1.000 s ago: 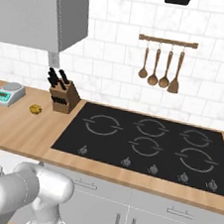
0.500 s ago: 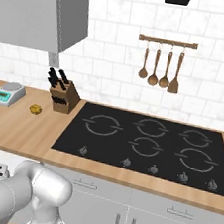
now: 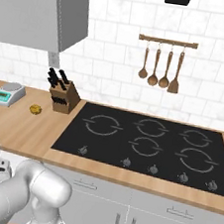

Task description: Pick the pizza cutter from the drawer and place it on the counter.

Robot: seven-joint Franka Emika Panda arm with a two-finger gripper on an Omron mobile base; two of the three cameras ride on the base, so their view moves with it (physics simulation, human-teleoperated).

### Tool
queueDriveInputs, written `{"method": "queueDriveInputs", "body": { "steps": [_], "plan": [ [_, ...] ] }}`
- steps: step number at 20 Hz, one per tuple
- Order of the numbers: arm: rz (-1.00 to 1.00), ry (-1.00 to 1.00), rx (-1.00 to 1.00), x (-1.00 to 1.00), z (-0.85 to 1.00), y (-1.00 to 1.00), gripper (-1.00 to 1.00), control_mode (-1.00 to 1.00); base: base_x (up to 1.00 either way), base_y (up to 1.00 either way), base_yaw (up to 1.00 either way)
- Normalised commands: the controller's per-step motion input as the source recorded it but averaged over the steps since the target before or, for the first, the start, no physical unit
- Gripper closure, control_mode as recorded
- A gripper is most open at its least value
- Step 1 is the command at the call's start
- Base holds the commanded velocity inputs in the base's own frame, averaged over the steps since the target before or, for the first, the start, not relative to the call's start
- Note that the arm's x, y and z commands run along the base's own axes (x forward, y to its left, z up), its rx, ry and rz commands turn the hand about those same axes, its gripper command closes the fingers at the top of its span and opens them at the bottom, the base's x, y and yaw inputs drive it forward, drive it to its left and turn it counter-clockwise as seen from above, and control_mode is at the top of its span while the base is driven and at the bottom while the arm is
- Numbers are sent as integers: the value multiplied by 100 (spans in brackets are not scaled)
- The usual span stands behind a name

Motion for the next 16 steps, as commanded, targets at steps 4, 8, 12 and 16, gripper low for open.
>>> {"method": "queueDriveInputs", "body": {
  "steps": [4, 8, 12, 16],
  "plan": [
    [0, 0, 0, -26, 0, 1, 100, -100, 0, 0, 0],
    [0, -7, 1, -86, 36, 0, 100, -100, 0, 0, 0],
    [3, -11, 8, -92, 99, -4, 100, -100, 0, 0, 0],
    [0, -16, 7, -27, 100, -6, 100, -100, 0, 0, 0]
  ]
}}
